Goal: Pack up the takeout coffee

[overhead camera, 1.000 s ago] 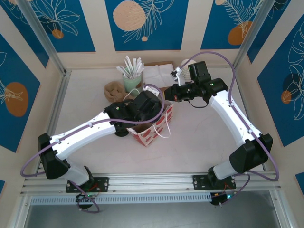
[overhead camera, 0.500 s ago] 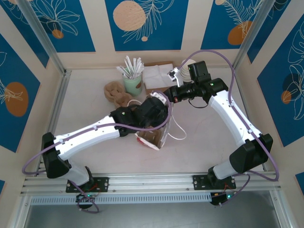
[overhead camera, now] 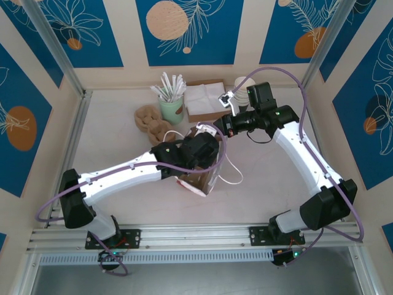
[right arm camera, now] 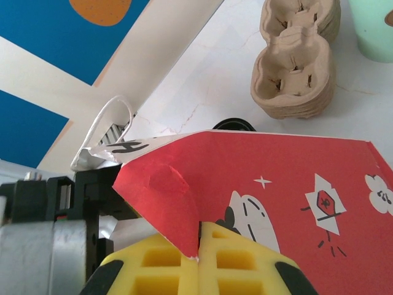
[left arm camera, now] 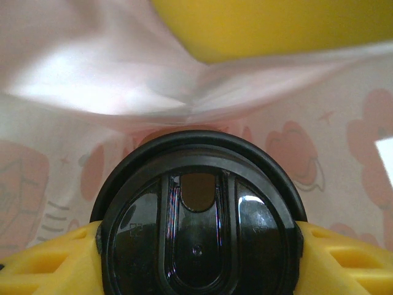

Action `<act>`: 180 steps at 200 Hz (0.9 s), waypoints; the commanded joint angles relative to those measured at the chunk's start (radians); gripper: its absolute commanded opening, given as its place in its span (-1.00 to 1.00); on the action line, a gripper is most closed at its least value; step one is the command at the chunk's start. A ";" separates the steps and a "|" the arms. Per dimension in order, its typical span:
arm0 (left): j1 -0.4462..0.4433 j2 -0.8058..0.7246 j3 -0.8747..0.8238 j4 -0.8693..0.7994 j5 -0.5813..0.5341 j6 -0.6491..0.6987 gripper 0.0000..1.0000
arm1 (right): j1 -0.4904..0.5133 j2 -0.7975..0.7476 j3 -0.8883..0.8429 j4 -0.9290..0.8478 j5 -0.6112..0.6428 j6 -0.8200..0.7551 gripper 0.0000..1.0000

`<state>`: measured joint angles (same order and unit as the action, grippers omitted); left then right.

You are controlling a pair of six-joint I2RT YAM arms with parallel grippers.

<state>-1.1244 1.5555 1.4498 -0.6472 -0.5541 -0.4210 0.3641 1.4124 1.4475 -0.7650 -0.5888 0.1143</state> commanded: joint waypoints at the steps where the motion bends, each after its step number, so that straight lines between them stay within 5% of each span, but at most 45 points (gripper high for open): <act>1: -0.006 0.018 -0.008 0.010 -0.050 -0.022 0.31 | -0.003 -0.039 -0.021 0.017 -0.048 0.000 -1.00; 180: -0.014 0.062 -0.053 0.066 -0.067 -0.004 0.32 | -0.011 -0.045 -0.027 0.034 -0.100 -0.050 -1.00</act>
<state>-1.1309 1.5883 1.4292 -0.5880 -0.5945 -0.4389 0.3443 1.3930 1.4113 -0.7471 -0.5877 0.1055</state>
